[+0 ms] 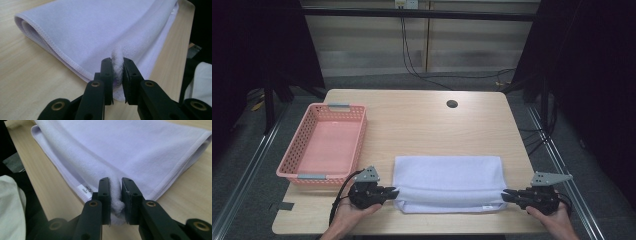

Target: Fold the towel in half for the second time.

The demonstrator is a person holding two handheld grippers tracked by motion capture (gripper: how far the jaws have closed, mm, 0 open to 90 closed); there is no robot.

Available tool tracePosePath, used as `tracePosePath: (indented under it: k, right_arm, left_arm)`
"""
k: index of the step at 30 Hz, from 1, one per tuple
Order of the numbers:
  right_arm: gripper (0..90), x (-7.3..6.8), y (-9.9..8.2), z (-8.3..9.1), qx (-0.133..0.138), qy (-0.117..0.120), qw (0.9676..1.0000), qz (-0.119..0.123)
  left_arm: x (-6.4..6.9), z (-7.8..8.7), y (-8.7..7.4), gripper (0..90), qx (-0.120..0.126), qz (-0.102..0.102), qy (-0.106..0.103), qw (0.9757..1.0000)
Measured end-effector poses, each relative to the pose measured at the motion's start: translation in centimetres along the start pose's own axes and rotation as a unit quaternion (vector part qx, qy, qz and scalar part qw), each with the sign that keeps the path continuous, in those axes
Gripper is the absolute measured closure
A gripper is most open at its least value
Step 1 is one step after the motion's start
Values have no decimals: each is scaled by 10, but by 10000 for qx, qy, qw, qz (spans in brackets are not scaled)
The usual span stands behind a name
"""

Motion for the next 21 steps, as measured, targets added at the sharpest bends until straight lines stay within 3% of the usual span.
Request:
tracePosePath:
  k: [3, 5, 9, 11, 12, 16, 21]
  right_arm:
    - [726, -5, -4, 1, -50, 32, 10000, 4]
    - [700, -7, -5, 3, -30, 40, 10000, -24]
    - [655, -7, 0, 7, 112, 2, 9999, -72]
    - [612, -1, 5, 6, 196, -130, 9997, -69]
    - [580, 6, 10, 3, 222, -282, 9993, -108]
    - [545, 27, 21, -12, 153, -594, 9980, -122]
    - [539, 30, 37, -19, 288, -457, 9985, -62]
  left_arm:
    - [6, 5, -9, 773, -57, 4, -97, 9999]
    - [8, 10, -9, 739, 39, 10, -175, 9998]
    - [6, 16, 0, 671, 312, 54, -195, 9993]
    - [0, 17, 10, 656, 446, 66, -114, 9989]
    - [-6, 14, 19, 623, 514, 76, -37, 9986]
    - [-23, -5, 33, 620, 333, 117, 121, 9993]
    - [-39, -22, 43, 604, 213, 175, 242, 9993]
Point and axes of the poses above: each handheld gripper's, and its own axes: z roughly backward along the jaws, y roughly out of its top, x roughly to its right, the point moved 10 cm from there along -z, roughly forward along the jaws, and after that the axes turned 5 degrees about z, right-handed, at the moved point
